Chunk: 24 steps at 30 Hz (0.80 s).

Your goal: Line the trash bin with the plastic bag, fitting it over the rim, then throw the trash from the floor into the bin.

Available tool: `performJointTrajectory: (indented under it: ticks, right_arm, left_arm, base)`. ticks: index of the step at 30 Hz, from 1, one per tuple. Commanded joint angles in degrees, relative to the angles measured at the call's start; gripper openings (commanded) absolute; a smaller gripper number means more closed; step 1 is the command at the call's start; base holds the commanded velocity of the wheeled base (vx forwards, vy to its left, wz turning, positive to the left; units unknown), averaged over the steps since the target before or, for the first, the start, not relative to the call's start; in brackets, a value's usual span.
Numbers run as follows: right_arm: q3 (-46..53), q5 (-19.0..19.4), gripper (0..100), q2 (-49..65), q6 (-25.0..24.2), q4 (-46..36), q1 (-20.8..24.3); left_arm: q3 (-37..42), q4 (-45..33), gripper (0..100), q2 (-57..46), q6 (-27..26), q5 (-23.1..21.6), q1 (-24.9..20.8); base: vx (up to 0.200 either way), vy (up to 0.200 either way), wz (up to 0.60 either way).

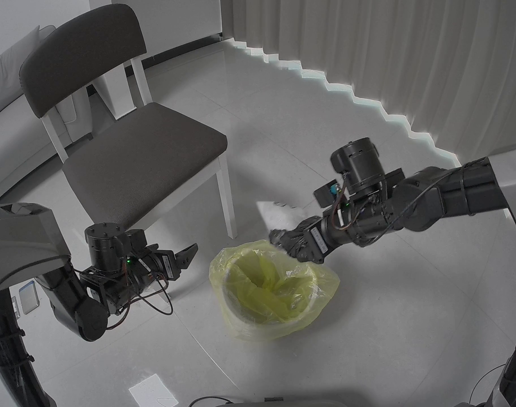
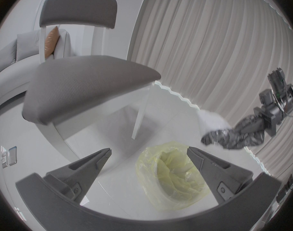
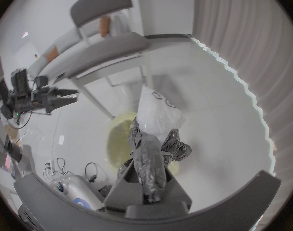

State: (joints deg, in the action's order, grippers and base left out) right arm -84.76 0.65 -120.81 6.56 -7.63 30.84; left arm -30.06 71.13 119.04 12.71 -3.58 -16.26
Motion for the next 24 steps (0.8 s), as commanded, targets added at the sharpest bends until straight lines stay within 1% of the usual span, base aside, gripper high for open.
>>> performJointTrajectory:
  ticks: [1, 7, 12, 20, 21, 24]
  right_arm:
    - [2.8, 0.1, 0, -0.6, -0.1, 1.3, 4.3]
    - [2.0, 0.0, 0, -6.1, -0.2, 1.8, 5.2]
    - [0.0, 0.0, 0, -10.1, -0.3, 3.0, 4.7]
    - [-7.2, 0.0, 0, -16.6, -0.2, 2.5, 2.3]
    - [-9.7, -0.1, 0, -18.7, -0.2, 2.4, 1.5]
    - [-12.0, -0.5, 0, -20.4, -0.4, 2.4, 0.3]
  left_arm:
    - [4.2, 3.0, 100, -3.4, 0.0, -0.2, 1.1]
    - [5.5, 5.1, 100, -2.1, 0.2, -0.5, 1.7]
    - [5.5, 5.4, 100, -1.7, 0.2, -0.5, 2.4]
    - [5.5, 5.4, 100, -1.1, 0.2, -0.5, 2.5]
    - [5.5, 5.5, 100, -1.1, 0.2, -0.6, 2.4]
    - [5.5, 6.4, 100, -1.3, 0.3, -0.6, 2.4]
  base:
    - [0.0, 0.0, 0.0]
    - [0.0, 0.0, 0.0]
    - [0.0, 0.0, 0.0]
    - [0.0, 0.0, 0.0]
    - [0.0, 0.0, 0.0]
    - [0.0, 0.0, 0.0]
